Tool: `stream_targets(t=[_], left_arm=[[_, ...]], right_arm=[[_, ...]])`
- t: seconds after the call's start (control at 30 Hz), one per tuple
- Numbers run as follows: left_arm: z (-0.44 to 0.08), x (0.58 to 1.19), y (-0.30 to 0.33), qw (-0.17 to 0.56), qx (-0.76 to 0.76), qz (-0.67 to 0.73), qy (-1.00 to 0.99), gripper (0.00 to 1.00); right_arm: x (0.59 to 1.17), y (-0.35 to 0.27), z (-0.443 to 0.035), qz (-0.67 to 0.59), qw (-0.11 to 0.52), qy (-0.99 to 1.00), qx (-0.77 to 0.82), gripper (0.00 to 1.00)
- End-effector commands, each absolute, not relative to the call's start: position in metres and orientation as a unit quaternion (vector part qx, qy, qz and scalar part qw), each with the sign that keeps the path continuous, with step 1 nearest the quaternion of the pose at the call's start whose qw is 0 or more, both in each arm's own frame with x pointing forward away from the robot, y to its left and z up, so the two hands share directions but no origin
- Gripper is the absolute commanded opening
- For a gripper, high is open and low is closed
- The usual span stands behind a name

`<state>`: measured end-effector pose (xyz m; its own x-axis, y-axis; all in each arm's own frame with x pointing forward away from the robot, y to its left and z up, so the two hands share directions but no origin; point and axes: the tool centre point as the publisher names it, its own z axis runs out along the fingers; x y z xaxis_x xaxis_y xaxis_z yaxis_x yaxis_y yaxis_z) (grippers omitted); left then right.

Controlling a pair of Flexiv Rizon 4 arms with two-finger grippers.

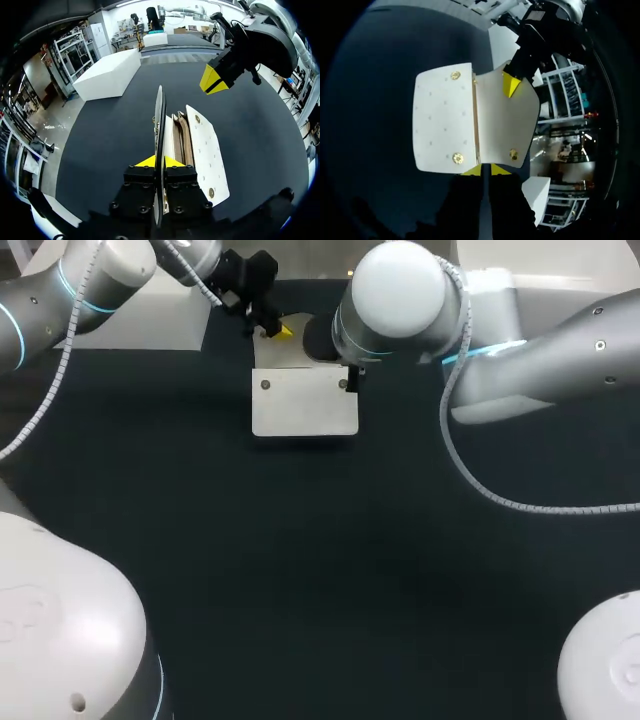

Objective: Pick up the bag, open it, inspect its contents, close it, and place it on the opposite side

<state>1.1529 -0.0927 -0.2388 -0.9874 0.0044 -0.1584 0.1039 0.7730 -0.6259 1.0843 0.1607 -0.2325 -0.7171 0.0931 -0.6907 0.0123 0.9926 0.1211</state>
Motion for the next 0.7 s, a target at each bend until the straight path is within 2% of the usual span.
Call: stream_targets(t=[0.03, 0.5, 0.7], left_arm=[[-0.233, 1.142, -0.091, 0.088, 0.026, -0.332, 0.939, 0.0], [-0.233, 1.142, -0.091, 0.088, 0.026, -0.332, 0.939, 0.0], [-0.234, 1.142, -0.092, 0.061, 0.012, -0.34, 0.938, 0.0]], right_arm=[[1.094, 0.159, -0.222, 0.049, 0.368, 0.927, 0.045, 0.0], [1.094, 0.159, -0.222, 0.049, 0.368, 0.927, 0.045, 0.0], [1.104, 0.172, -0.222, 0.049, 0.358, 0.932, 0.022, 0.0]])
